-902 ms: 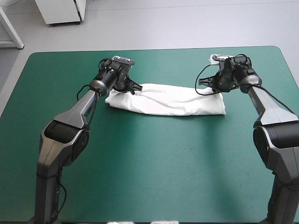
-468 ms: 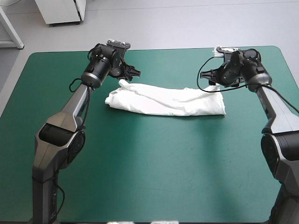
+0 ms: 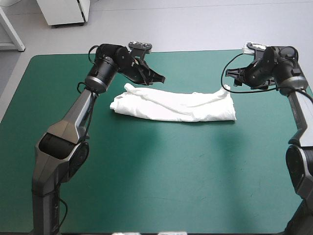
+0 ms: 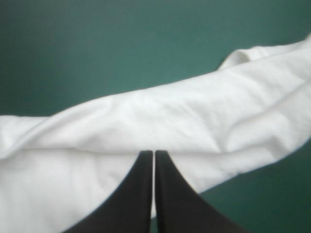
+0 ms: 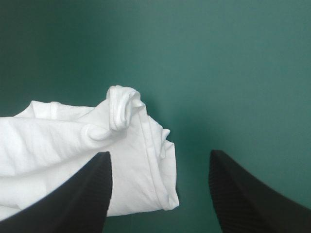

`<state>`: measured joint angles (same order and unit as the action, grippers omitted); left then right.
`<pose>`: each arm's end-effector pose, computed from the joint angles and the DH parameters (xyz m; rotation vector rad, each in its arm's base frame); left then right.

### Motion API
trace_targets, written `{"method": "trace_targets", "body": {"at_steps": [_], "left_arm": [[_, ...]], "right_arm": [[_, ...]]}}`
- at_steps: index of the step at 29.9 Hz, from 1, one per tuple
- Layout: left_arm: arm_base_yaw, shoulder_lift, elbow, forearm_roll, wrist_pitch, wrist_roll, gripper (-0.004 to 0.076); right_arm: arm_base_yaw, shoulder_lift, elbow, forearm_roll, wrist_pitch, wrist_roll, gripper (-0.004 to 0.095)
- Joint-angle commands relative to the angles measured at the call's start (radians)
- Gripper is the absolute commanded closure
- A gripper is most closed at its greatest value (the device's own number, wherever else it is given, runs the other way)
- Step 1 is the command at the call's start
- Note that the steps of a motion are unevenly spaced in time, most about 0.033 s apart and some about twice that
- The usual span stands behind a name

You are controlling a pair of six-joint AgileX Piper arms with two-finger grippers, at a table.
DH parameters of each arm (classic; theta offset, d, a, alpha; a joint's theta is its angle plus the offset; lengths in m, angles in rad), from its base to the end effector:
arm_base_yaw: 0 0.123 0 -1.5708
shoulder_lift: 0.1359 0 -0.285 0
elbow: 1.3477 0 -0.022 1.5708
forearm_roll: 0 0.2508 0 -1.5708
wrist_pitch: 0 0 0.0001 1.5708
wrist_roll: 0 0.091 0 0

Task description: Fold the cloth

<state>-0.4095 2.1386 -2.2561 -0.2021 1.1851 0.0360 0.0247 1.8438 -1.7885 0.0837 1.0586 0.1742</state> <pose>0.4297 -0.2049 0.3388 0.5439 2.5127 -0.4118 0.4100 0.0168 0.3369 0.2212 2.5934 0.1814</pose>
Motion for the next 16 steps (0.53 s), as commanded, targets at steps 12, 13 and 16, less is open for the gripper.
{"method": "trace_targets", "body": {"at_steps": [12,13,16], "left_arm": [[-0.156,0.064,-0.023,-0.043,-0.114,0.039,0.0734],[-0.156,0.074,-0.023,-0.043,-0.114,0.039,0.0734],[-0.156,0.105,-0.023,-0.029,-0.115,0.039,0.0734]], "right_arm": [[-0.046,-0.061,-0.03,0.074,-0.015,-0.046,0.0355],[-0.046,-0.061,-0.03,0.074,-0.015,-0.046,0.0355],[-0.046,-0.061,-0.03,0.074,-0.015,-0.046,0.0355]]}}
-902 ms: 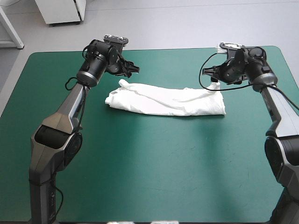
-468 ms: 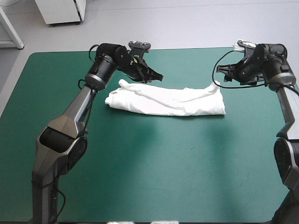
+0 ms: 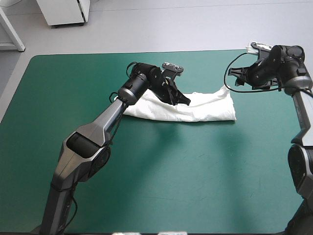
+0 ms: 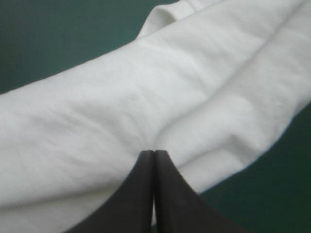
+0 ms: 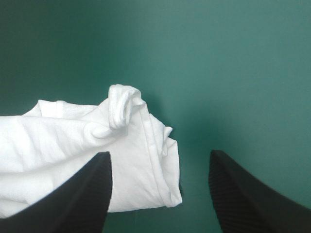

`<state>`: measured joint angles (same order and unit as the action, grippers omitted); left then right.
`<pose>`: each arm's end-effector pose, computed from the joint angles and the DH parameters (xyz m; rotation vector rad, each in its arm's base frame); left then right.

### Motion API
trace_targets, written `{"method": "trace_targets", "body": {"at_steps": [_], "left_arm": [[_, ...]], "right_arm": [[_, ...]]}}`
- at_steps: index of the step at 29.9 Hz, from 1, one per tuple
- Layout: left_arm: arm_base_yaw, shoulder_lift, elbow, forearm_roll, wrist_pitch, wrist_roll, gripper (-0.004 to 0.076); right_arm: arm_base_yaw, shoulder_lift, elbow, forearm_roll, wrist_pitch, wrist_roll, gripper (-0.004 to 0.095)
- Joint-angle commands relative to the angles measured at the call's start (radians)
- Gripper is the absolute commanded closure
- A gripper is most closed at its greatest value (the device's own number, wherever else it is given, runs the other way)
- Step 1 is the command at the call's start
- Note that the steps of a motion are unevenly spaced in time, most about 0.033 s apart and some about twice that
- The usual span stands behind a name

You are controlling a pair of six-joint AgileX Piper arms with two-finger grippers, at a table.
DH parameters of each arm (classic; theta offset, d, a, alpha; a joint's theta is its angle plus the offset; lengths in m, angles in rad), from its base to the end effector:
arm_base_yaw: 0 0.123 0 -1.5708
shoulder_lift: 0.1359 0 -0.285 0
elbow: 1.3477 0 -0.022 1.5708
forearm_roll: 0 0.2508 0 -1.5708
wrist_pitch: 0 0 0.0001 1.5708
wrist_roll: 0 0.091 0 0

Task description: Fold the cloth

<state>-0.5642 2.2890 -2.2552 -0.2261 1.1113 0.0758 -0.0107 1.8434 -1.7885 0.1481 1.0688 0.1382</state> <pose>0.4200 -0.2874 0.2683 0.7773 2.5460 -0.4656 0.4095 0.0074 0.3371 0.2405 2.5973 0.2401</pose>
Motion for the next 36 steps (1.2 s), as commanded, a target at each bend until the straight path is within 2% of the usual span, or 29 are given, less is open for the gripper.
{"method": "trace_targets", "body": {"at_steps": [1,6,10,13,16,21,36], "left_arm": [[-0.002,-0.032,-0.022,0.005,-0.039,-0.001,0.0734],[-0.002,0.02,-0.022,0.015,-0.017,-0.004,0.0734],[-0.002,0.043,-0.022,0.005,-0.006,-0.004,0.0734],[-0.002,0.045,-0.022,-0.002,-0.004,-0.004,0.0734],[-0.002,0.045,-0.022,-0.019,-0.004,0.0,0.0734],[-0.002,0.045,-0.022,-0.019,0.003,0.0,0.0734],[-0.002,0.045,-0.022,-0.019,0.007,0.0,0.0734]], "right_arm": [[-0.012,-0.061,-0.03,0.01,-0.025,-0.01,0.0355],[-0.022,-0.061,-0.03,0.034,-0.025,-0.01,0.0355],[-0.067,-0.058,-0.026,0.112,-0.024,-0.022,0.0355],[-0.107,-0.057,0.003,0.225,-0.016,-0.104,0.0355],[-0.132,-0.056,0.064,0.331,0.016,-0.253,0.0354],[-0.134,-0.013,0.16,0.356,0.009,-0.312,0.0321],[-0.109,0.152,0.164,0.43,-0.029,-0.361,0.0309]]}}
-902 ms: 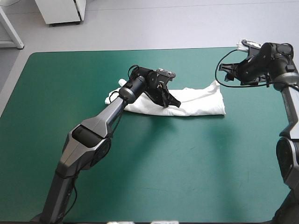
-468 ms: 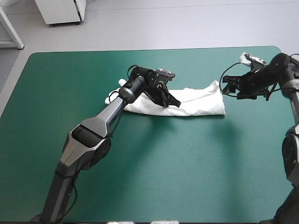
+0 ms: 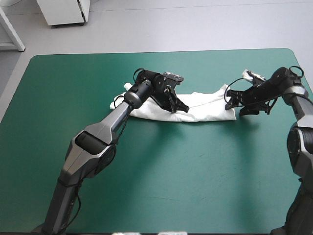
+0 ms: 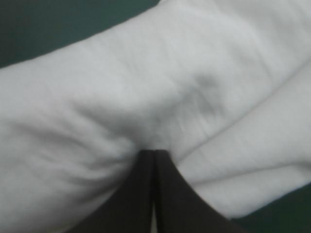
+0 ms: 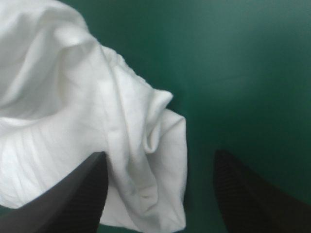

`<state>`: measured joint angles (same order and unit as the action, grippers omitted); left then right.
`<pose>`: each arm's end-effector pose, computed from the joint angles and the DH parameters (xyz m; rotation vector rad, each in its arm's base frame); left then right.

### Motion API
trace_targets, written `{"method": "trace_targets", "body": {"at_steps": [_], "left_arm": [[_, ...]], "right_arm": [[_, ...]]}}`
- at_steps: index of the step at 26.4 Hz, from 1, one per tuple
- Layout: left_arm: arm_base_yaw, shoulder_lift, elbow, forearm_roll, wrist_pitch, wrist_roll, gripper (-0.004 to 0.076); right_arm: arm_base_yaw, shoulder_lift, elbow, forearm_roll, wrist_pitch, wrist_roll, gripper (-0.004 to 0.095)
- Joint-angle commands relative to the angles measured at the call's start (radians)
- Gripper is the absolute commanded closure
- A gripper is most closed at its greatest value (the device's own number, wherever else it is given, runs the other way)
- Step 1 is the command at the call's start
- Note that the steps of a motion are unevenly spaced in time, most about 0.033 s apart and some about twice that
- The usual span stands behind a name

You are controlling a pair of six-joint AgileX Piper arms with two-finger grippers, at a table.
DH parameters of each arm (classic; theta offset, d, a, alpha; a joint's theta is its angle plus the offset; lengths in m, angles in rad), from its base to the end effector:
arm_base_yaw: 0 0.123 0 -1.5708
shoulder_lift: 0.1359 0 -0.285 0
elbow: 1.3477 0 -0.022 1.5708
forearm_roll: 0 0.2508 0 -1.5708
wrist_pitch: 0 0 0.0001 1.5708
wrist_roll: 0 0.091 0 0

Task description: Fold the cloth

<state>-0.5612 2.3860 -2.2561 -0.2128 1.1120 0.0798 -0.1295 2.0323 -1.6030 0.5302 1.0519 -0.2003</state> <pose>0.4313 -0.2915 0.2184 0.7976 2.6400 -0.4219 0.4251 -0.0150 0.2159 0.2195 2.8136 0.6443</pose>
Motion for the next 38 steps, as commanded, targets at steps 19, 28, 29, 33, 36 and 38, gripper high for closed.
{"method": "trace_targets", "body": {"at_steps": [19,28,29,33,36,38], "left_arm": [[-0.005,-0.053,-0.021,-0.03,0.011,-0.004,0.0734],[-0.005,-0.053,-0.021,-0.03,0.011,-0.004,0.0734],[-0.005,-0.053,-0.021,-0.03,0.011,-0.004,0.0734],[-0.005,-0.053,-0.021,-0.032,0.011,-0.004,0.0734],[-0.005,-0.053,-0.021,-0.032,0.011,-0.004,0.0734],[-0.005,-0.053,-0.021,-0.034,0.011,-0.004,0.0734]], "right_arm": [[0.073,-0.016,-0.02,0.04,-0.016,0.008,0.0925],[0.073,-0.198,-0.024,0.161,-0.022,-0.046,0.0925],[0.073,-0.233,-0.045,0.168,-0.022,-0.046,0.0925],[0.073,-0.286,-0.118,0.225,-0.003,-0.05,0.0925],[0.082,-0.291,-0.183,0.249,0.021,-0.055,0.0925],[0.096,-0.291,-0.204,0.24,0.025,-0.055,0.0925]]}}
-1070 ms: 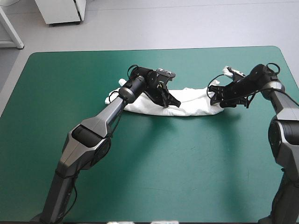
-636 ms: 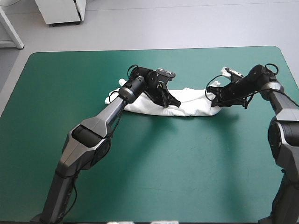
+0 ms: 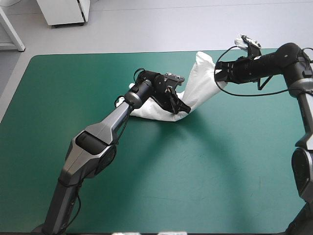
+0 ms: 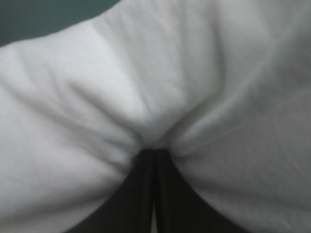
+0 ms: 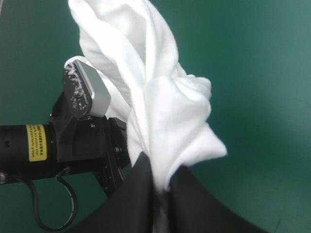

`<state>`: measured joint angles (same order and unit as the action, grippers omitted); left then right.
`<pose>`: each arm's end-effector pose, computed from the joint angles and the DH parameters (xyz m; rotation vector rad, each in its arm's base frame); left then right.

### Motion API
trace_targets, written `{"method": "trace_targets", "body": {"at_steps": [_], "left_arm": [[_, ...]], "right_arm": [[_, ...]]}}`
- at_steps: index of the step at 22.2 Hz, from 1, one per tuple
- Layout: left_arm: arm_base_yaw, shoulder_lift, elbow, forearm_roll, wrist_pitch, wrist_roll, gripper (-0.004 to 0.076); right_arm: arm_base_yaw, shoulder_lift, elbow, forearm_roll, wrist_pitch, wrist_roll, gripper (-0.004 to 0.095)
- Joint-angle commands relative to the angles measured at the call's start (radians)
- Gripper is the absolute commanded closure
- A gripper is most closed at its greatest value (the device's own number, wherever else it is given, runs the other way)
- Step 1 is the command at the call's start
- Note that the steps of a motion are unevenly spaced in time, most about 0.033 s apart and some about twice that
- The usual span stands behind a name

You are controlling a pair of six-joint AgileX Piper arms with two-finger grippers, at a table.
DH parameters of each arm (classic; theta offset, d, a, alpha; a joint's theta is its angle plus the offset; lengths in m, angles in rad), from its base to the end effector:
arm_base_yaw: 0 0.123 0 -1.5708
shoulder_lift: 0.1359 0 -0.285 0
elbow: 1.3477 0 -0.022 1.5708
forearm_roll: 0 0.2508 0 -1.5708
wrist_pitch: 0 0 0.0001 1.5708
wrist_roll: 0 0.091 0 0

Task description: Fold the cloth

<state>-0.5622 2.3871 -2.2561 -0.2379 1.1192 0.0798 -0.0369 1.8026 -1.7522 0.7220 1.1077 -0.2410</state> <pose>0.4295 -0.2934 0.2180 0.7942 2.6510 -0.4544 0.3968 0.0392 0.3606 -0.0484 2.4420 0.8320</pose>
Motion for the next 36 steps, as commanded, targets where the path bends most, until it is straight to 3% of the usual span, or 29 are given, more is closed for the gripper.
{"method": "trace_targets", "body": {"at_steps": [1,5,7,14,18,23,28,32,36], "left_arm": [[-0.004,-0.054,-0.021,-0.009,0.007,-0.006,0.0734],[0.022,-0.14,-0.044,0.053,0.118,-0.028,0.0734],[0.052,-0.232,-0.032,0.162,0.131,-0.08,0.0734],[0.164,-0.502,0.157,0.181,0.161,-0.08,0.0734],[0.216,-0.712,0.385,0.206,0.148,-0.08,0.0734],[0.23,-1.139,0.852,0.259,0.096,-0.08,0.0734],[0.23,-1.428,1.02,0.262,0.079,-0.08,0.0734],[0.23,-1.465,1.022,0.245,0.156,-0.098,0.0734],[0.228,-1.462,1.024,0.135,0.154,-0.098,0.0734]], "right_arm": [[0.011,-0.061,-0.057,0.043,-0.031,-0.014,0.0925],[0.026,-0.054,-0.057,0.037,-0.036,-0.03,0.0925],[0.036,-0.054,-0.057,0.034,-0.041,-0.031,0.0925],[0.094,-0.054,-0.057,0.021,-0.084,-0.031,0.0925],[0.152,-0.054,-0.057,0.0,-0.126,-0.031,0.0925],[0.287,-0.042,-0.057,-0.004,-0.275,-0.031,0.0925],[0.442,0.069,-0.059,-0.004,-0.408,-0.031,0.0925],[0.537,0.2,-0.103,-0.004,-0.529,-0.031,0.0925],[0.581,0.317,-0.212,-0.004,-0.519,-0.019,0.0925]]}}
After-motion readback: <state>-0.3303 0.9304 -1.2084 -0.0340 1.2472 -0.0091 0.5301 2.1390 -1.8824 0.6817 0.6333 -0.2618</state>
